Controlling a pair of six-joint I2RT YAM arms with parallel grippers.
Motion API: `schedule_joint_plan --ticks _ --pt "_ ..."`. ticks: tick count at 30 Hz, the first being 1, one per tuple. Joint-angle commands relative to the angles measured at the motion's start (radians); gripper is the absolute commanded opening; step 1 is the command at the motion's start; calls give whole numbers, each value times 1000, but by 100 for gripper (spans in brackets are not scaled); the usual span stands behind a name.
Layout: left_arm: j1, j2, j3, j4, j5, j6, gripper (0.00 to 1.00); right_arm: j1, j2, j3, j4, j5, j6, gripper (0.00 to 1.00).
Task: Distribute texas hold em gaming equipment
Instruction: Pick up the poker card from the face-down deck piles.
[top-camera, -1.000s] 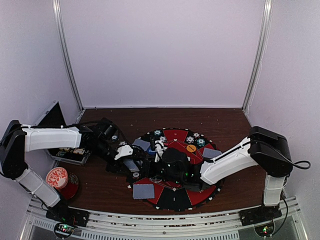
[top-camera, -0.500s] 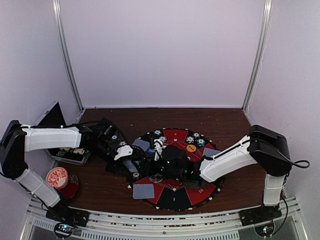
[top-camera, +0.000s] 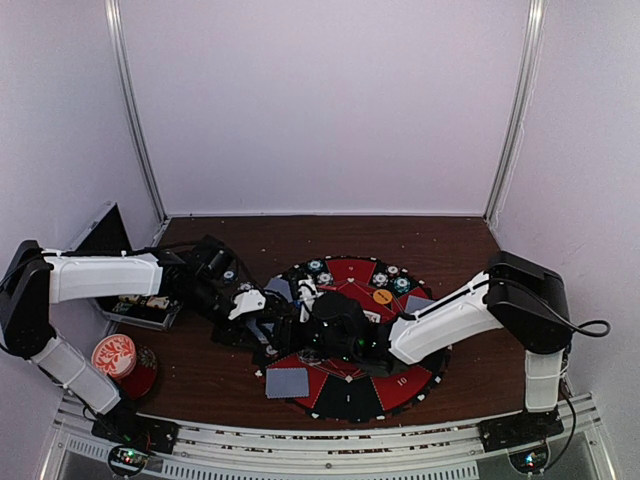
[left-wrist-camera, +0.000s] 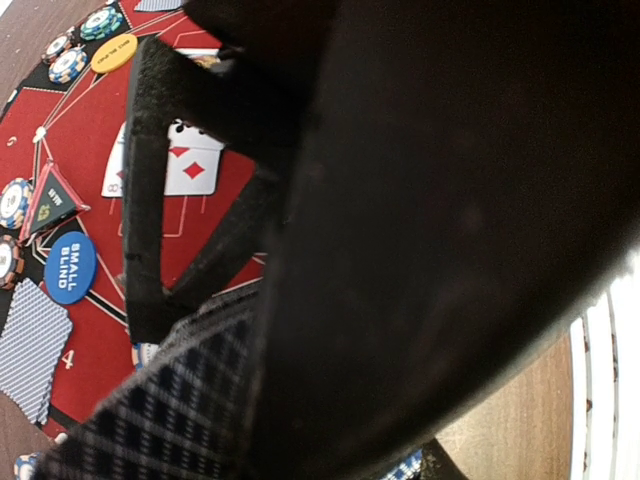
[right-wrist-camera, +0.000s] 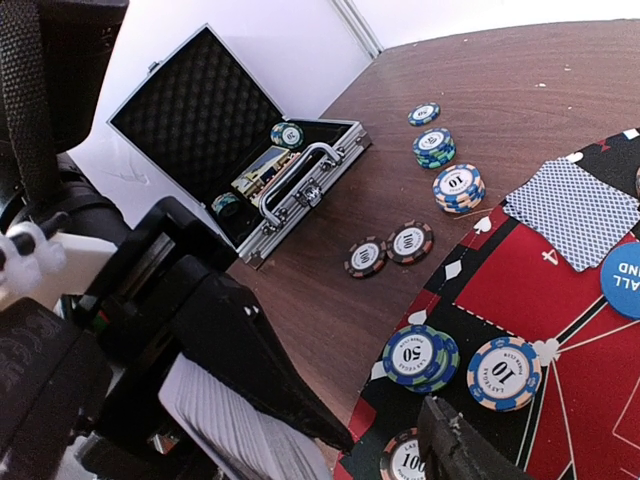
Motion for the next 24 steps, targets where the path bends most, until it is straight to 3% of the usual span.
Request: schedule_joint_plan --ticks 1,7,17,24 --pt "-6 -8 1 -10 35 19 39 -19 10 22 -29 153 28 58" --pt "-6 -7 2 -10 37 19 39 -29 -41 -69 2 219 41 44" --pt "-6 -2 2 -10 33 17 39 -25 -100 -121 -13 274 23 38" --pt "-7 0 3 -10 33 18 39 12 -134 -127 -1 255 -21 26"
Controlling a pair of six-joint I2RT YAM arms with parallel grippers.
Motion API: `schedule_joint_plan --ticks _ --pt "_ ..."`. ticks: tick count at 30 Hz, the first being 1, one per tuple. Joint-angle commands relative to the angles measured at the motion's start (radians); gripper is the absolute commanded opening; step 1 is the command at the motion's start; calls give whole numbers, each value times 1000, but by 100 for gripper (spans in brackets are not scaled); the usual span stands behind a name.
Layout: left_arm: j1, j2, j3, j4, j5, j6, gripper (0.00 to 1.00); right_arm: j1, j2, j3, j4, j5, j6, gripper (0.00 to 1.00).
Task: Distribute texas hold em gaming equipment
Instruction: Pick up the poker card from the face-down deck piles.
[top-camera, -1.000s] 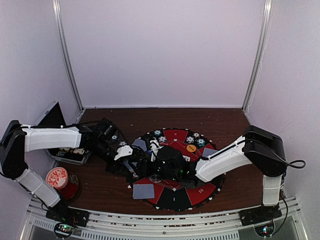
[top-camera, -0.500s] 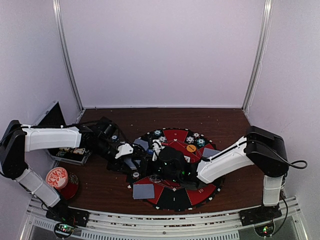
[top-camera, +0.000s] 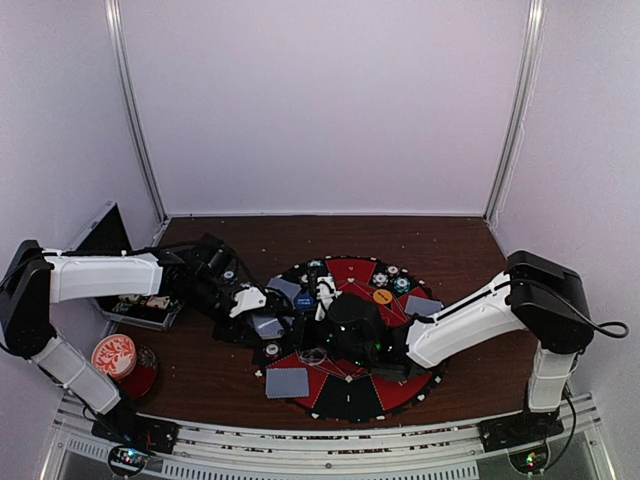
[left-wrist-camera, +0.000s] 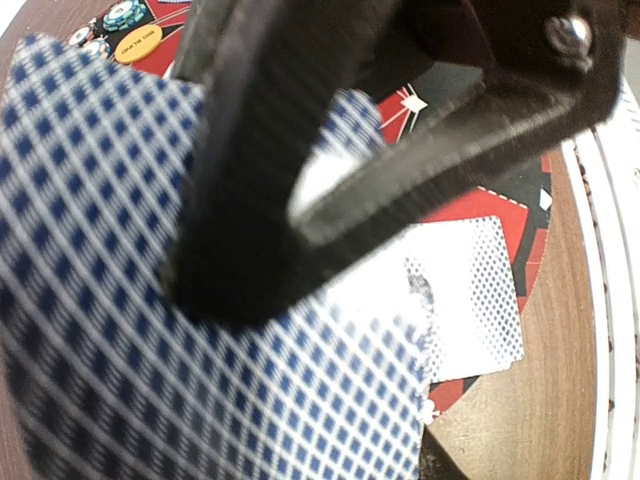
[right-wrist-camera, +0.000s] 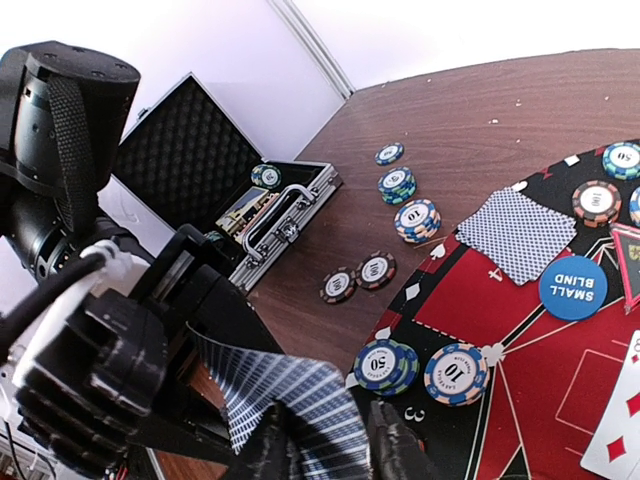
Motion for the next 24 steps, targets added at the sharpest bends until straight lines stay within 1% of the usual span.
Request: schedule_joint_plan --ticks 1,4,8,13,15,17,21,24 --pt "-12 -1 3 -49 75 26 39 0 -39 -17 -53 130 -33 23" --pt "-12 -2 4 -50 76 26 39 17 -51 -17 -71 149 -41 11" --pt "-12 -3 3 -49 75 25 39 35 -76 -40 -69 171 -42 0" --pt "-12 -3 4 -49 75 24 39 38 -119 -81 -49 155 -39 0" --pt "-13 -5 3 -49 74 25 39 38 -157 -98 -73 139 -41 0" --pt "-12 -6 2 -49 76 25 39 30 -209 -101 -154 127 -66 0" --pt "-11 -12 2 -50 78 26 39 -11 -342 -89 -451 99 -135 0" --pt "-12 -14 3 -51 80 25 39 -86 -442 -65 -672 15 -225 0"
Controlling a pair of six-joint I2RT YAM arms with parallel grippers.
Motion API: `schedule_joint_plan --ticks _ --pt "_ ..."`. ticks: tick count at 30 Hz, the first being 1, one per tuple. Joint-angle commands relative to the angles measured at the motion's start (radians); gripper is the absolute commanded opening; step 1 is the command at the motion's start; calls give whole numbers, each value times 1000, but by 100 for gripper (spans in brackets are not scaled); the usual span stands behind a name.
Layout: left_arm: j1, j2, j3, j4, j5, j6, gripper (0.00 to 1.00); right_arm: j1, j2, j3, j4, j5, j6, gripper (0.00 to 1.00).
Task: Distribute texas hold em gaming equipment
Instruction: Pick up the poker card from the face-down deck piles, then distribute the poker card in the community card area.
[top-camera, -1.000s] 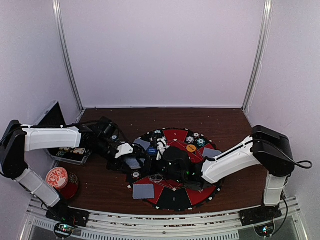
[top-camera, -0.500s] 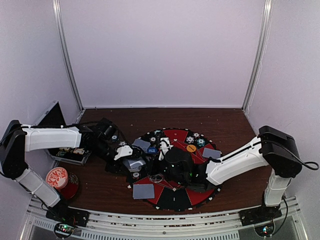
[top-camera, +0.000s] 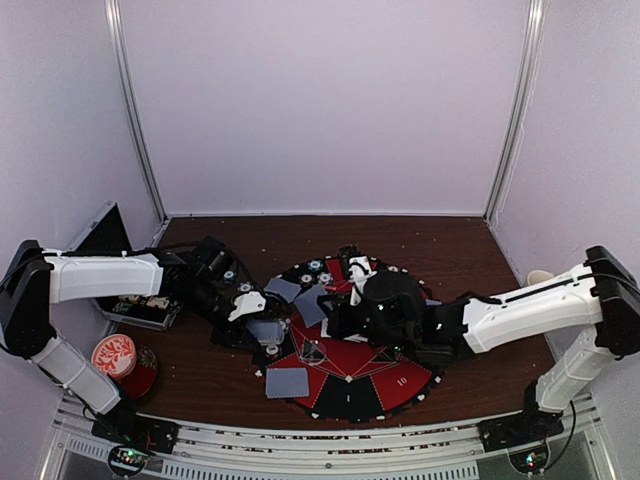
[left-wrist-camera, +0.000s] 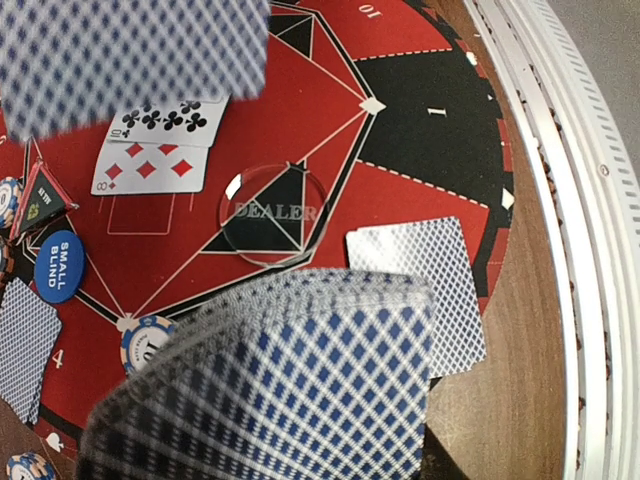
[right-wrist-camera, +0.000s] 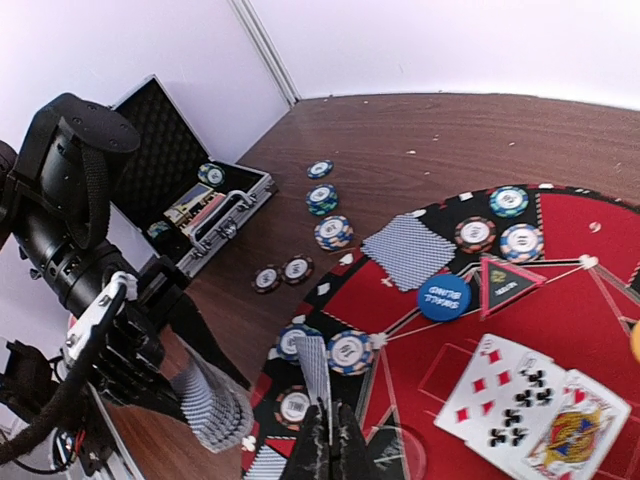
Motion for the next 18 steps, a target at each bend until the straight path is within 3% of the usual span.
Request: schedule_joint_plan --ticks 1,6,11,18 --pt "-6 -16 2 -2 34 15 39 -110 -147 43 -409 -100 -164 0" --pt "-5 -18 8 -11 37 17 39 -237 -245 113 -676 -222 -335 0" --pt "-5 -19 8 -11 36 17 39 -285 -272 117 -727 -352 -464 0" --pt "-5 -19 7 -11 38 17 39 -308 -141 143 -779 -419 -552 0"
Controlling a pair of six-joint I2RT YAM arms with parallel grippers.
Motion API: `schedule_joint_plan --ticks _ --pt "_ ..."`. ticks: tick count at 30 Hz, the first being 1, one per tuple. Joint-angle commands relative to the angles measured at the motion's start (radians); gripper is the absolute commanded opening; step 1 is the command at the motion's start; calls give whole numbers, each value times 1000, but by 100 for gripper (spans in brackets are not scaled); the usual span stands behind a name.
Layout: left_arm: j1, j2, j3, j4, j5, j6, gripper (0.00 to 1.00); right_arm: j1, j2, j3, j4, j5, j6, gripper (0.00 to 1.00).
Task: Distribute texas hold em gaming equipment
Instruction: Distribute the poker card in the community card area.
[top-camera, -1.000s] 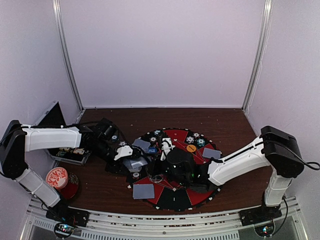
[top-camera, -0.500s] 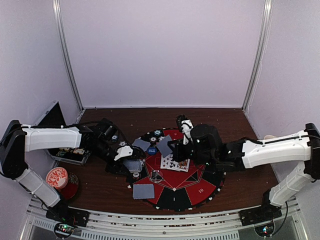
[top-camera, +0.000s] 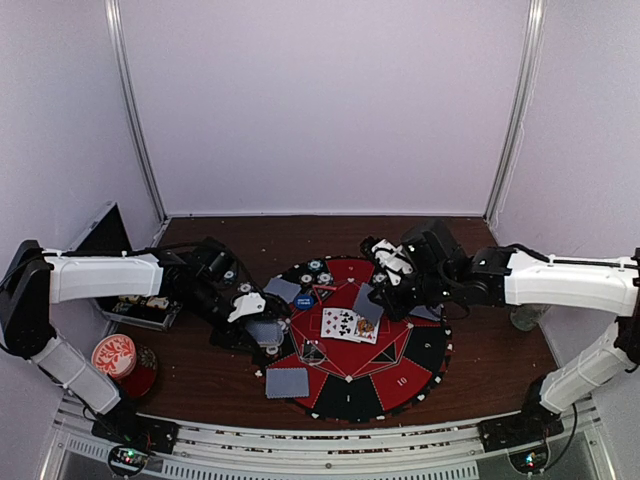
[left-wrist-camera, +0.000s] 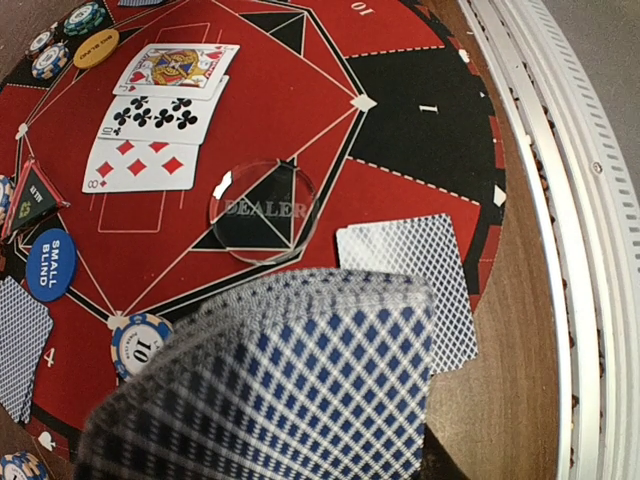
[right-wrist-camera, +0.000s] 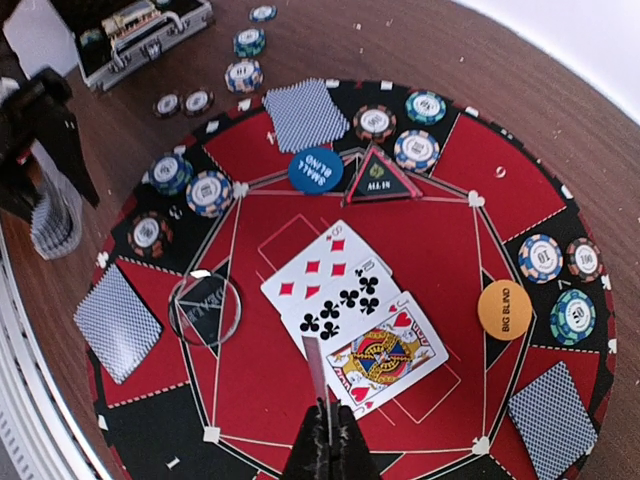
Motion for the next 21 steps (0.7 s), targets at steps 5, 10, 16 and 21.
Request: schedule_joint_plan --ticks 5,10,16,21 --pt "-4 -39 3 6 32 14 39 -19 123 12 -49 -138 -142 0" --pt "-5 -36 1 5 36 15 39 -55 115 -16 -31 -161 -162 0" --pt "-4 -33 3 5 37 14 39 -65 123 -35 -34 -182 -174 0" --pt "-4 -32 3 5 38 15 39 -65 165 -32 -53 -149 -173 0"
